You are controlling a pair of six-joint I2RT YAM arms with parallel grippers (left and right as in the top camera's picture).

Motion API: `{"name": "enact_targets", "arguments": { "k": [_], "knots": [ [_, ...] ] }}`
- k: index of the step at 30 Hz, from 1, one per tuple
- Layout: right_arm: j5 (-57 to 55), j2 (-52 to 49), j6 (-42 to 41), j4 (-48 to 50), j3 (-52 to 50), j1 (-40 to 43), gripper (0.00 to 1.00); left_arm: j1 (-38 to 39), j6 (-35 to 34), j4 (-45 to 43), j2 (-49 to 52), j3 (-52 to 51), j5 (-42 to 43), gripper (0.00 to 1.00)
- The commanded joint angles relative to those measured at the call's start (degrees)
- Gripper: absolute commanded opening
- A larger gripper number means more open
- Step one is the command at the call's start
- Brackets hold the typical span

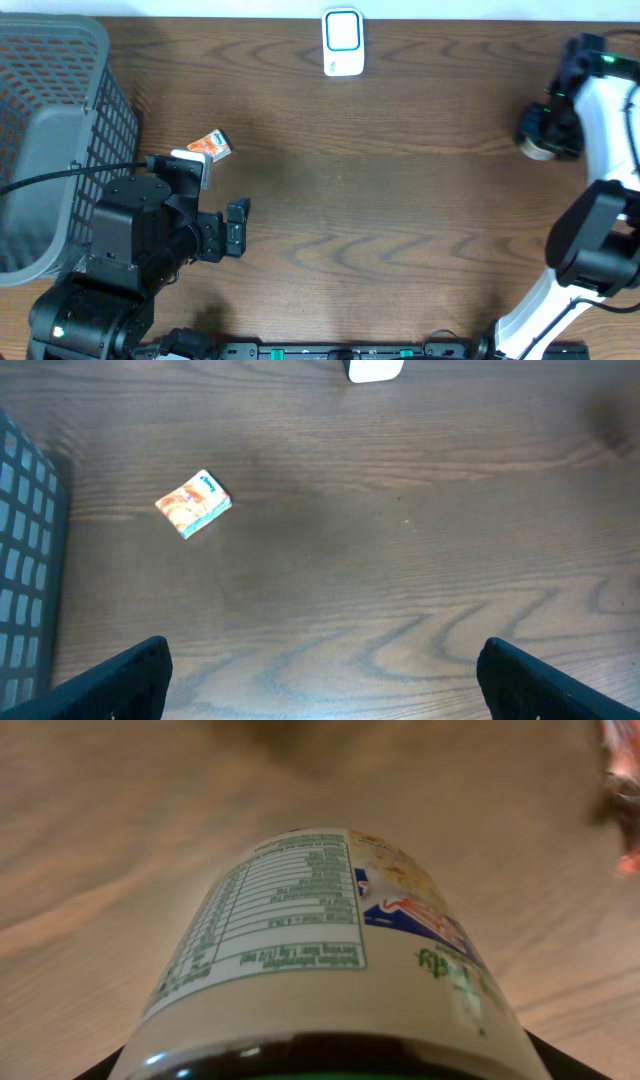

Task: Scan the item barcode
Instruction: 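Carry the Knorr jar right and set it at the table's right edge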

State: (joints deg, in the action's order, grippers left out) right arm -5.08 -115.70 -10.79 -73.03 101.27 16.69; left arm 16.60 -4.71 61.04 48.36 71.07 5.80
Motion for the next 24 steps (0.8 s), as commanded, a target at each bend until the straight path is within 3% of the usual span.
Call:
{"name": "enact_targets", "arguments": {
  "k": [1,11,15,16,18,24],
  "knots": [
    [1.33,-2.8,5.31,-0.02,0.07,4.66,0.65,-0.2,-0.11,-0.17,-0.13,0.63,-0.52,0.98],
    [-0.79,-12.68,6.8,4.44,0.07,14.51,0.65,-0.2,-0.11,-0.17,-0.15,0.63,-0.52,0.98],
    [-2.21,-12.44,6.56,5.68,0.28,16.37,0.77,-0.2,-0.11,-0.17,-0.13,0.63,-0.52,0.98],
    [-2.21,-12.17,6.56,5.7,0.68,16.74,0.92,-0.2,-0.11,-0.17,-0.15,0.63,-0.52,0.98],
    [-2.36,-11.61,5.81,5.03,1.95,17.31,0.99,-0.2,-0.11,-0.17,-0.15,0.63,-0.52,0.98],
    [-1.36,-8.83,2.16,-0.57,10.67,17.03,0.99,-0.2,-0.11,-0.17,-0.13,0.63,-0.52,0.98]
  ]
}}
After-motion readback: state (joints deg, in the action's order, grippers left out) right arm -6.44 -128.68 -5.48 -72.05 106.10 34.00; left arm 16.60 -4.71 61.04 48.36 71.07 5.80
